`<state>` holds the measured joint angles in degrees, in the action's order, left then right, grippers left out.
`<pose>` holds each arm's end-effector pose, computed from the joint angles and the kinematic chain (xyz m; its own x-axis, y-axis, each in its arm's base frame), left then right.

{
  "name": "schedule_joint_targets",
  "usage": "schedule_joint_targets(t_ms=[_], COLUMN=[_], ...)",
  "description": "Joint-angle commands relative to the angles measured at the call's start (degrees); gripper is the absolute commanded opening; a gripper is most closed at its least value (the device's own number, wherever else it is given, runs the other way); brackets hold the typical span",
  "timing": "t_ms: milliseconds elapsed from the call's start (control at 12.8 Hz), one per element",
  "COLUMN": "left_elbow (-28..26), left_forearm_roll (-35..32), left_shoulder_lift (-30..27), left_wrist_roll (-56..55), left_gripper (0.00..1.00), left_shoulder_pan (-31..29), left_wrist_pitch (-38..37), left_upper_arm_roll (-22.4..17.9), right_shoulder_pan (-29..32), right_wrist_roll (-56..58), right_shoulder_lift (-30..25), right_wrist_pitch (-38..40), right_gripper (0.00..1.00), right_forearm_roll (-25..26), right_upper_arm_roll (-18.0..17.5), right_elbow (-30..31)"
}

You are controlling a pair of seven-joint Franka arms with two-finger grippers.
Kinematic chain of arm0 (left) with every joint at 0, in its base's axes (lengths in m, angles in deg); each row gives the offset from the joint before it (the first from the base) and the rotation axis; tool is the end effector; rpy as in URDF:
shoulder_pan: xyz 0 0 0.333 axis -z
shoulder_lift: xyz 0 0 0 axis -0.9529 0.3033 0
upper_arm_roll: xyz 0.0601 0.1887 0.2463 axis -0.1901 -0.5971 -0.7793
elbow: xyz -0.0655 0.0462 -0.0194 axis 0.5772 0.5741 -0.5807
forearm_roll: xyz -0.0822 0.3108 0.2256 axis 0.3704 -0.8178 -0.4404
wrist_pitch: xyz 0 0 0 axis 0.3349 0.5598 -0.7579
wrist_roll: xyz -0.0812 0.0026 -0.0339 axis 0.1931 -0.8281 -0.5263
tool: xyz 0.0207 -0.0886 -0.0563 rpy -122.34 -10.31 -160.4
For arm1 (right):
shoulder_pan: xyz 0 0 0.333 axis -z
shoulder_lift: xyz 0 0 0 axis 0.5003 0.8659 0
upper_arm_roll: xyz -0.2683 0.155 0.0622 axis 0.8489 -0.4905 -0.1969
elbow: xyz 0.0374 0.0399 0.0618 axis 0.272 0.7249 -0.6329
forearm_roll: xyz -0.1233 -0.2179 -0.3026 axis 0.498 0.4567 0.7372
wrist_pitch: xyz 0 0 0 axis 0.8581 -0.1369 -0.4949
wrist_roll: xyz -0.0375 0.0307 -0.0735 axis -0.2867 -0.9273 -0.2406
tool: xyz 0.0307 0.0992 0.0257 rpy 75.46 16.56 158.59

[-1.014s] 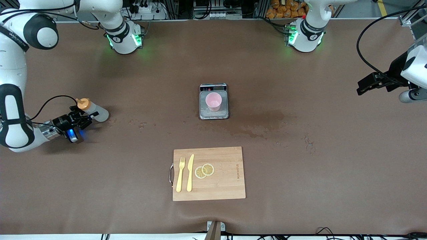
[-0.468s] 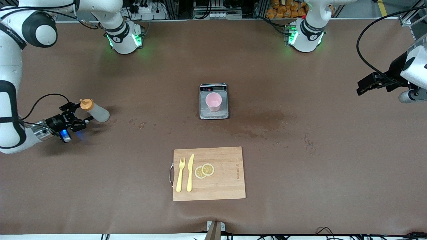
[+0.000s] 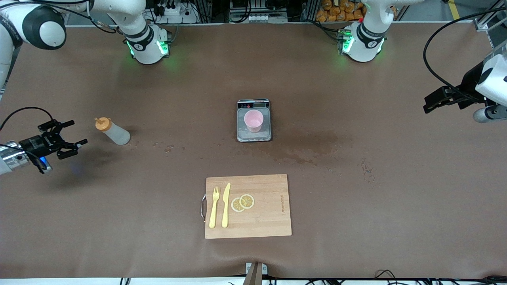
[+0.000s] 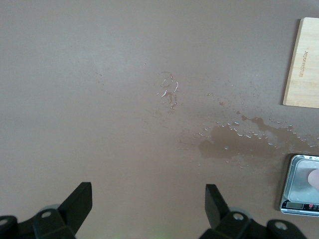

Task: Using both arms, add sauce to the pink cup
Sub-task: 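Open the right gripper to release the sauce bottle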

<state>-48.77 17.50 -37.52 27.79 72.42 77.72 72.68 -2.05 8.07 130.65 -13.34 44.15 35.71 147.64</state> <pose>0.5575 -0.0470 0.6172 0.9933 0.1129 -0.0259 0.1129 -0.9936 0.0005 0.6059 -0.2302 0.2696 0.2113 -0.4556 -0.8648 -0.7578 -0.6351 0.1494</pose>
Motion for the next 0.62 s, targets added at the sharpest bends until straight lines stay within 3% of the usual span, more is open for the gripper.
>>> schedule_joint_targets(t_ms=[0,234,546], left_elbow=[-0.01,-0.01,0.17], left_forearm_roll=[0.48,0.40,0.48], left_shoulder_lift=[-0.32,-0.32,-0.58], left_wrist_roll=[0.78,0.78,1.65], left_gripper=[1.00,1.00,1.00], left_shoulder_pan=[0.27,0.27,-0.08], left_wrist_pitch=[0.17,0.17,0.08], left_upper_arm_roll=[-0.37,-0.37,-0.45], right_shoulder_pan=[-1.78,-3.43,-11.70], right_wrist_roll=[-0.96,-0.87,-0.70], right_shoulder_lift=[-3.66,-9.09,-19.65], right_wrist_pitch=[0.36,0.54,0.45], right_gripper=[1.00,1.00,1.00], right_forearm_roll=[2.93,3.63,9.52], right_upper_arm_roll=[-0.33,-0.43,-0.43], right_elbow=[-1.47,-1.56,-0.51])
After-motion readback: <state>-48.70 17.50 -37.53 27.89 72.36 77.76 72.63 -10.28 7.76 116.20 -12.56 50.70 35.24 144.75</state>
